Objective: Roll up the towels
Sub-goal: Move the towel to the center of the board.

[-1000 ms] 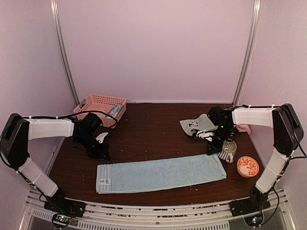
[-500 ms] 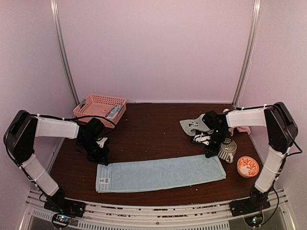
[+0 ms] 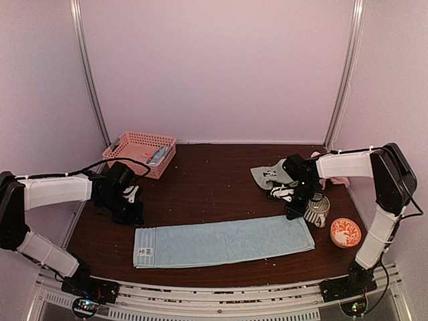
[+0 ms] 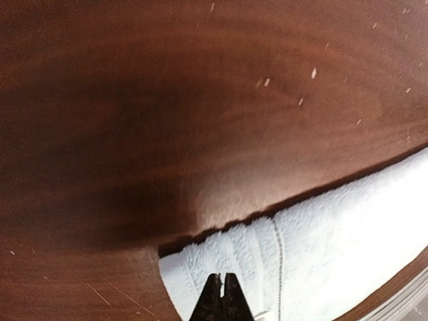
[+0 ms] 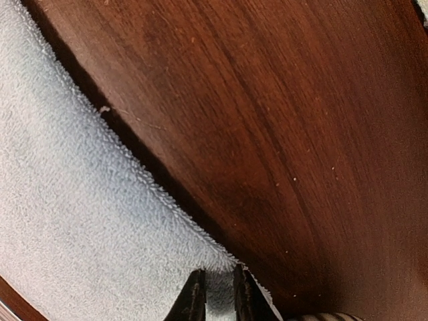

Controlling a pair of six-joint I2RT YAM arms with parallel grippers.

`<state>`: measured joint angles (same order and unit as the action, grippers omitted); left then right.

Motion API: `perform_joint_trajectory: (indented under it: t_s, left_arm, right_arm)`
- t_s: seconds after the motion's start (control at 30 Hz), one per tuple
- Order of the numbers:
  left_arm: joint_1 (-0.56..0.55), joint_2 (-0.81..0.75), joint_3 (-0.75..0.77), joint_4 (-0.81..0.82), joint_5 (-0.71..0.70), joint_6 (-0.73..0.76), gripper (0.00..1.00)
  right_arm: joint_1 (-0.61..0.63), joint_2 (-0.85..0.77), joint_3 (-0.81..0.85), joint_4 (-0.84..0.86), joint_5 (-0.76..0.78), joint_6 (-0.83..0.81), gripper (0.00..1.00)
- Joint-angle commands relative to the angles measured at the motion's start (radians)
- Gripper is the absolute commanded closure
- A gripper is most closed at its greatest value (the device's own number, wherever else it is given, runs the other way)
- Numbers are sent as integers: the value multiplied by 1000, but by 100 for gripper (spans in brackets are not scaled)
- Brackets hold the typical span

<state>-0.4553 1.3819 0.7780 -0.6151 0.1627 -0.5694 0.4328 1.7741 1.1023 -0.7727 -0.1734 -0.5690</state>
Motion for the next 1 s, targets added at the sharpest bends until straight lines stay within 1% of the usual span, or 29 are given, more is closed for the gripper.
perform_joint_trajectory:
  t_s: [0.0, 0.13, 0.33, 0.43, 0.77, 0.97]
  left_arm:
    - [-6, -8, -61, -15, 65, -39, 100]
    - [-6, 44, -78, -8, 35, -58, 100]
    - [-3, 159, -44, 9, -77, -91, 100]
    - [10, 143, -45, 35, -132, -119, 100]
    - [127, 125, -45, 53, -166, -85, 100]
    - [163, 166, 36, 74, -177, -47, 100]
  right_arm:
    - [7, -42, -35, 7, 64, 16, 85]
    - [7, -23, -38, 9, 73, 11, 86]
    - [23, 58, -9, 41, 112, 27, 87]
    - [35, 90, 10, 68, 137, 35, 87]
    - [37, 199, 148, 120, 199, 93, 88]
    - [37, 279, 292, 104, 181, 91, 88]
